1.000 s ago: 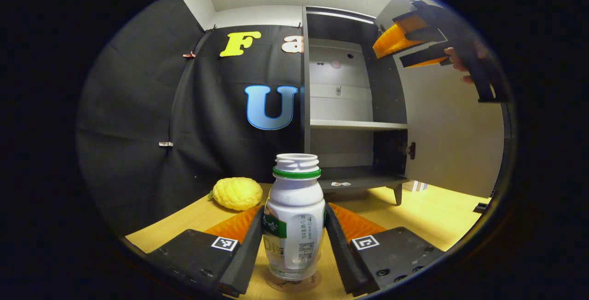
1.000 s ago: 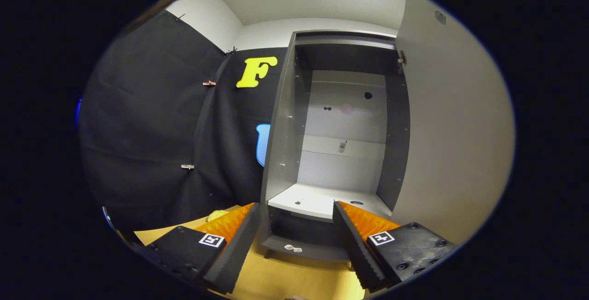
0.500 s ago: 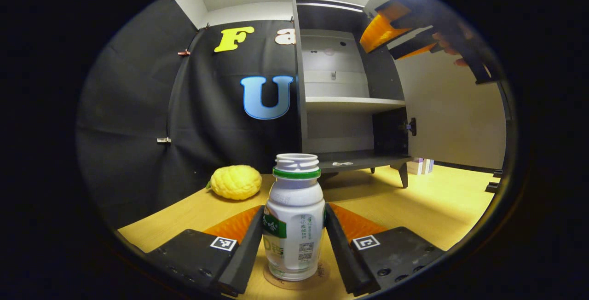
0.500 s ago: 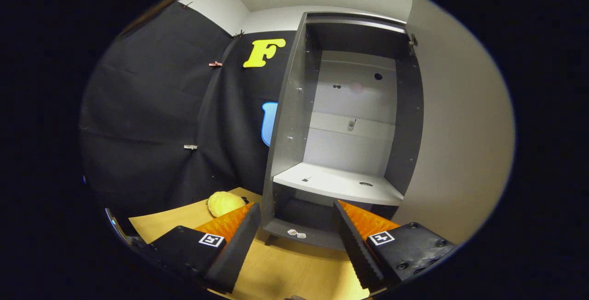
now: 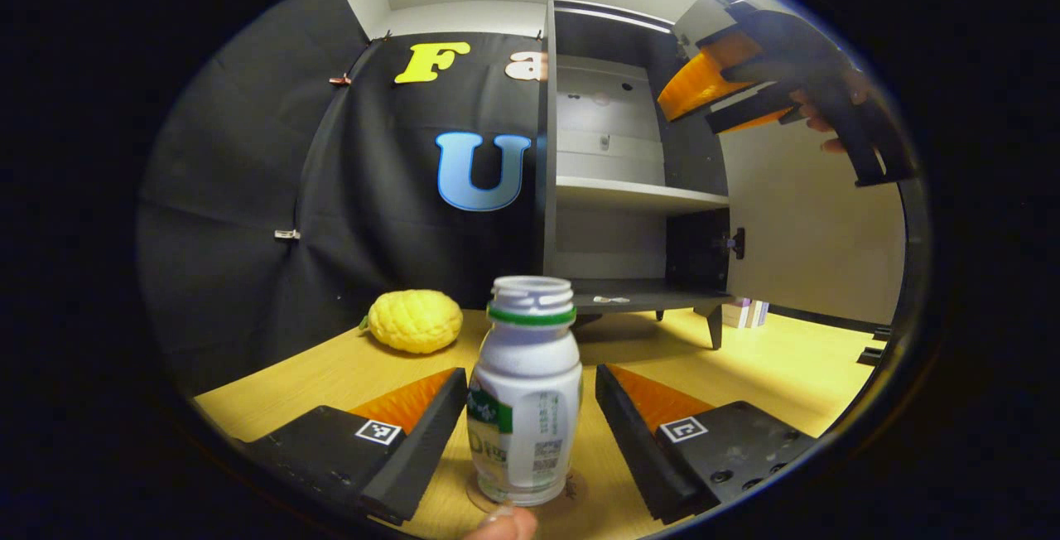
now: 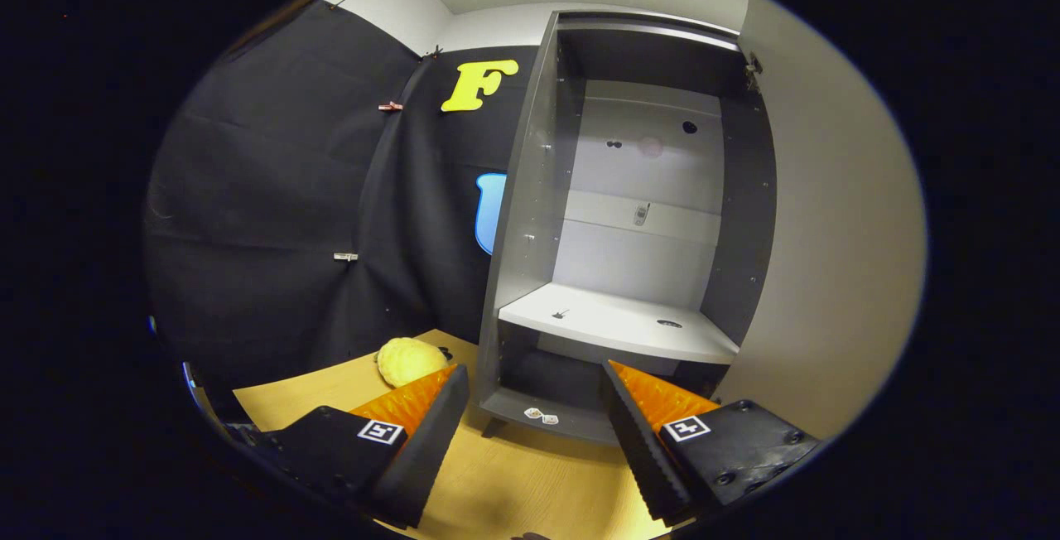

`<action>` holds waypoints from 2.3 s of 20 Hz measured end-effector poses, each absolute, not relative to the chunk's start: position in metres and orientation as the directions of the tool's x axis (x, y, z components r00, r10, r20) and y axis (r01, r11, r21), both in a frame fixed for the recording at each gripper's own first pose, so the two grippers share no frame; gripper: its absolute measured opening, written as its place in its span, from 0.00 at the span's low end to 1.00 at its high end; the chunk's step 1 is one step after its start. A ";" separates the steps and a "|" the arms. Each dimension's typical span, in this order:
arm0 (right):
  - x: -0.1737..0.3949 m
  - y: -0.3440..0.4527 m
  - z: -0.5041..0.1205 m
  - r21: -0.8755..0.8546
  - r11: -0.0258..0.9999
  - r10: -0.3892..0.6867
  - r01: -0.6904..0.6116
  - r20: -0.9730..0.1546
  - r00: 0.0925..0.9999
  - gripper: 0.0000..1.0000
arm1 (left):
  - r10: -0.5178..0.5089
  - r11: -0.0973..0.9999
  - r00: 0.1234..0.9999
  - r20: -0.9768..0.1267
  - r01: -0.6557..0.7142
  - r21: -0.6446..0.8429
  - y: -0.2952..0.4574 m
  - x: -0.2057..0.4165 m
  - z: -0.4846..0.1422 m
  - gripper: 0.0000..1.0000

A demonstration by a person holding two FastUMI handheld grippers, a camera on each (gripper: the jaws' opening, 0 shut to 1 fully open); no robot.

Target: Open the cabinet door with the right hand, grasp the bottle in the cabinet with the left hand and place it on the coaster, then close the cabinet door with the right hand.

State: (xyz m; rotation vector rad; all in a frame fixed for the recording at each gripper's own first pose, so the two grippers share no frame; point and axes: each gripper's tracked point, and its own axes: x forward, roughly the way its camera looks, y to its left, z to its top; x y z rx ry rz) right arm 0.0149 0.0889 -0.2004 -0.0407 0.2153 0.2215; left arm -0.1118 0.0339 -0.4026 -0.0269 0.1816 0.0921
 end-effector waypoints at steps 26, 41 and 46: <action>-0.142 -0.121 -0.014 0.107 0.908 -0.404 0.405 -0.038 0.914 0.95 | -0.350 0.935 0.937 0.004 0.349 -0.070 -0.041 0.036 -0.073 0.98; -0.153 -0.221 -0.031 0.058 0.906 -0.413 0.419 -0.083 0.907 0.97 | -0.420 0.907 0.907 -0.024 0.419 -0.048 -0.122 0.059 -0.074 0.97; -0.138 -0.220 -0.037 0.096 0.941 -0.314 0.324 -0.110 0.943 0.96 | -0.342 0.939 0.938 -0.046 0.341 -0.038 -0.108 0.064 -0.080 0.97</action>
